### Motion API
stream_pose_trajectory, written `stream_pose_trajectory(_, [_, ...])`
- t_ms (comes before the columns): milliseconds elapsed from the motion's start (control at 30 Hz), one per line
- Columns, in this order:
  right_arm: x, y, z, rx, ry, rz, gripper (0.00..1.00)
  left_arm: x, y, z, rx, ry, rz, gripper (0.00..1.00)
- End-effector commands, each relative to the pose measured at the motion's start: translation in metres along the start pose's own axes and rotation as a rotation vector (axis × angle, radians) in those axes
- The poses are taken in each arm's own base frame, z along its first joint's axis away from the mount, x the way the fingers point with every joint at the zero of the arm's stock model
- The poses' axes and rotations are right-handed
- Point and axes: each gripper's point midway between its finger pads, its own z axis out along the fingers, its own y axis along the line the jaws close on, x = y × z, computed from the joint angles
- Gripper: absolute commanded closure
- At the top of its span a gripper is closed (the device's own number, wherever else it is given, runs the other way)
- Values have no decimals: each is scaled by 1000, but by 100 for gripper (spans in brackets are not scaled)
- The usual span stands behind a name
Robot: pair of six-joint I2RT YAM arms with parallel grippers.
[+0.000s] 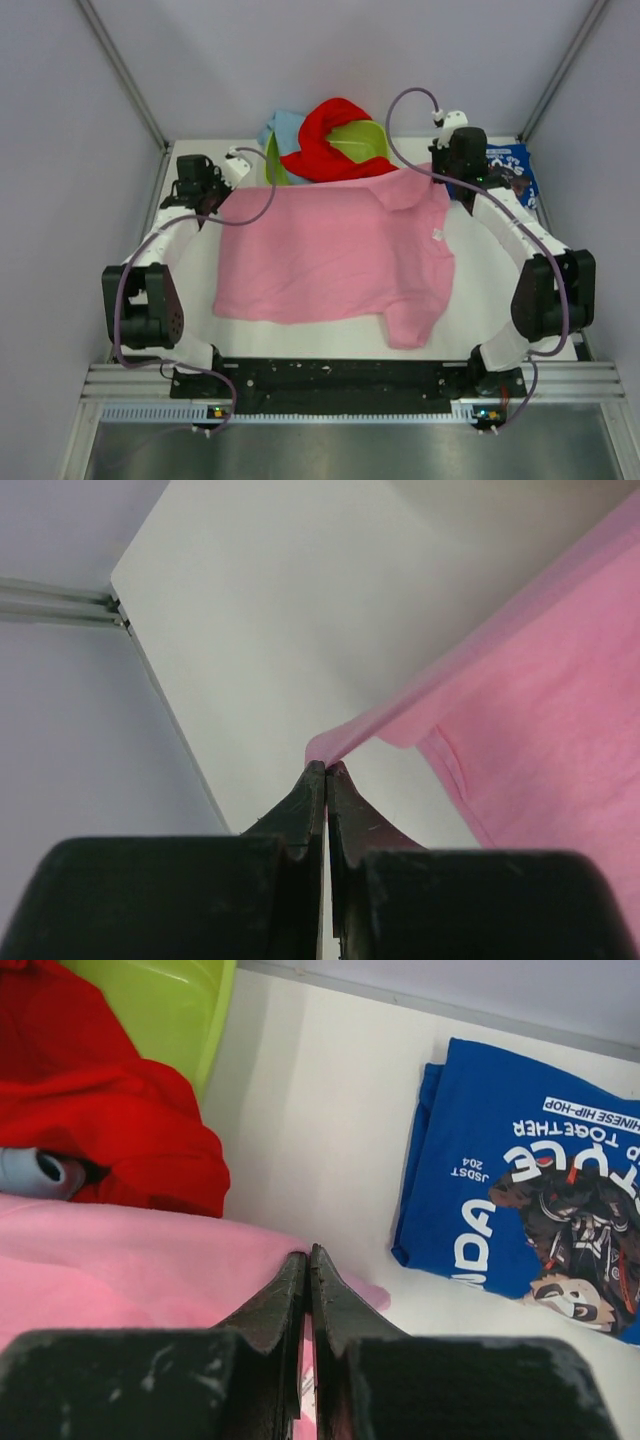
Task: Fold and stack the t-shirts
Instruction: Flatten out the tshirt
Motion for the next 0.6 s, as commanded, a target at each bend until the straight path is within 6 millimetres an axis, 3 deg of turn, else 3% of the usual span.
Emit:
stream_pose_trajectory(0, [-50,-7,13,-48,-175,41,100,-48,39,9,-115,-162,-4,100])
stream_pose_trajectory(133, [-44,5,33,-131,-126,20,100,-42,35,31,-99,-147,-13,100])
stream_pose_trajectory(300, [-34,-19,52,-21,-54,93,97,-32,39,56,-107,-75,-37,100])
stream_pose_trajectory(333, [-28,-24,57,2,-28,114,85,-30,41,60,-105,-56,-40,93])
stream_pose_trajectory(400, [-25,-33,60,47,24,159,51,-29,45,64,-112,-21,-54,58])
stream_pose_trajectory(433, [-20,-34,62,45,68,168,42,-28,53,64,-137,1,-68,41])
stream_pose_trajectory(500, [-24,-31,55,17,108,171,30,-32,62,57,-170,11,-83,34])
stream_pose_trajectory(567, [-31,-17,38,-82,110,185,25,-39,71,40,-196,0,-88,31])
